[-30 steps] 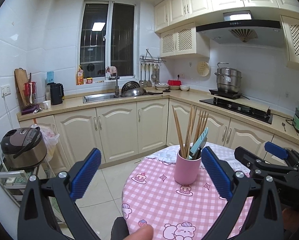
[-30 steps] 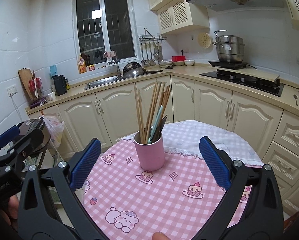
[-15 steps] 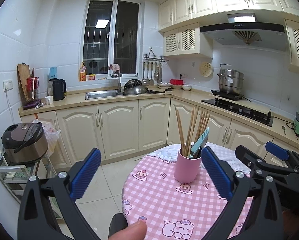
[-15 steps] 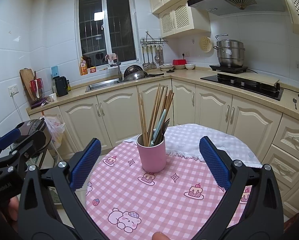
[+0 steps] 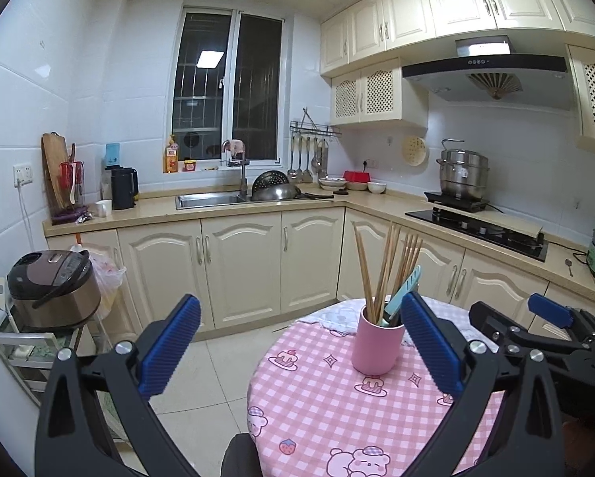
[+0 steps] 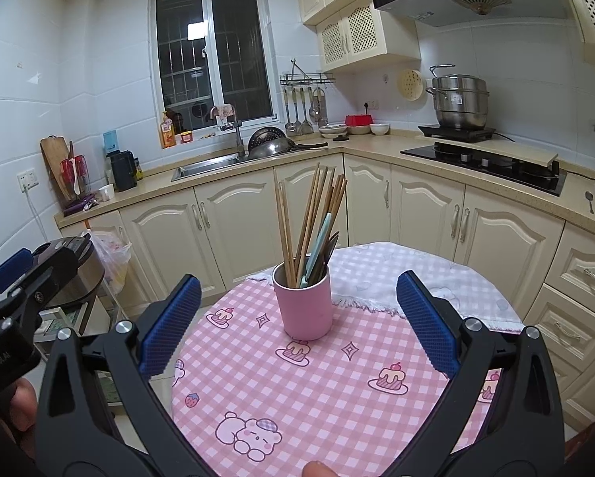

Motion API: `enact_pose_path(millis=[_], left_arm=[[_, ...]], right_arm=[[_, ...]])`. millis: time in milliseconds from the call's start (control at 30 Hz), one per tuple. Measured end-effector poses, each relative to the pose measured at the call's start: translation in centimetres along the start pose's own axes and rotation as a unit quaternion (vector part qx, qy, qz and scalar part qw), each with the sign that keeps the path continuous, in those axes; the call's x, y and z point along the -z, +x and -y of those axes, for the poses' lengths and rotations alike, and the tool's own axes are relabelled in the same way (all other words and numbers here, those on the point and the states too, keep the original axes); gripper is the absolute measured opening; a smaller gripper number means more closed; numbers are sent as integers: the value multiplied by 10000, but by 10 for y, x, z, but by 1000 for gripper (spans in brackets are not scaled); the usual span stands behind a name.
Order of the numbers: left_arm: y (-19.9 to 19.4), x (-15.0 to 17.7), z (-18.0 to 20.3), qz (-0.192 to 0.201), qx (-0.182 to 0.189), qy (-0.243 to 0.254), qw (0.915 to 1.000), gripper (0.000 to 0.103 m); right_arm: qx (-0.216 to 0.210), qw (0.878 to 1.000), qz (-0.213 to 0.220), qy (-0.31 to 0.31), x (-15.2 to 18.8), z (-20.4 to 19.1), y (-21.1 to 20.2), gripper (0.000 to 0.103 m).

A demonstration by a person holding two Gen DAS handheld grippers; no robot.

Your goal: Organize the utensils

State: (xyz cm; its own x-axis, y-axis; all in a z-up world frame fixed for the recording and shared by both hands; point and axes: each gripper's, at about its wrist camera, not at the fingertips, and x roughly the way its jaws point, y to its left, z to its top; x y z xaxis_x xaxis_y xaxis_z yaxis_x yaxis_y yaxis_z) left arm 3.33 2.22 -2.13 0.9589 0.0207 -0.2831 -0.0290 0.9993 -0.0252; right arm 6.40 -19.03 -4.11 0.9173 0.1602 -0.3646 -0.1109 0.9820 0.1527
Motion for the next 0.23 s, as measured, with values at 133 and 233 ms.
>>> enact_pose_path(millis=[133, 233], left_arm=[[1, -2, -1, -77, -44, -86, 9999, 99], [3, -2, -3, -141, -54, -123, 9998, 99]], right_arm=[[-20, 10000, -9, -14, 0, -1, -1, 97], [-27, 10000, 1, -10, -1, 0, 0, 97]])
